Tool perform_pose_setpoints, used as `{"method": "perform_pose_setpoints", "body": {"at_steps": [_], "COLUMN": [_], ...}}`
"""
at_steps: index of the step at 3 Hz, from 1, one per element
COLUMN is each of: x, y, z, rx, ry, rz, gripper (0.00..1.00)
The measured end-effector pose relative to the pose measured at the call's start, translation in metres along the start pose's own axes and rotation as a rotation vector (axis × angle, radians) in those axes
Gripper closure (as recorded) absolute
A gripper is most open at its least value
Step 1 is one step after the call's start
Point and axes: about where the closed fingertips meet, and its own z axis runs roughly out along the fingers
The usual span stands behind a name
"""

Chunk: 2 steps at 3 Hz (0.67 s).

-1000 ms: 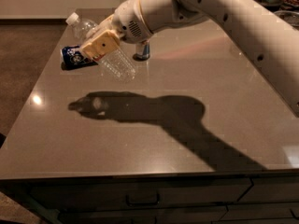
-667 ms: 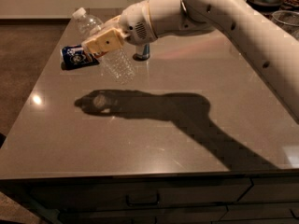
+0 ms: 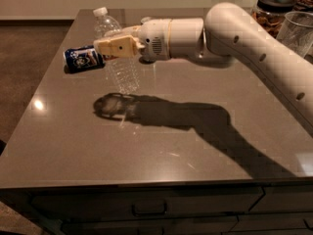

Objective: Place water bottle upright

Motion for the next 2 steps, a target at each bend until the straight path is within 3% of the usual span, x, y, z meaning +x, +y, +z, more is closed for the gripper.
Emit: {"method": "perform_pose_setpoints", "body": {"at_steps": [1, 2], "x": [0.0076, 0.0103], "y": [-0.0046, -0.0079], "z": [-0.0106, -0.0175], "rx": [0.097, 0.178], "ry": [-0.113, -0.186], "rz": [0.061, 0.077], "gripper": [1.0, 1.0]}}
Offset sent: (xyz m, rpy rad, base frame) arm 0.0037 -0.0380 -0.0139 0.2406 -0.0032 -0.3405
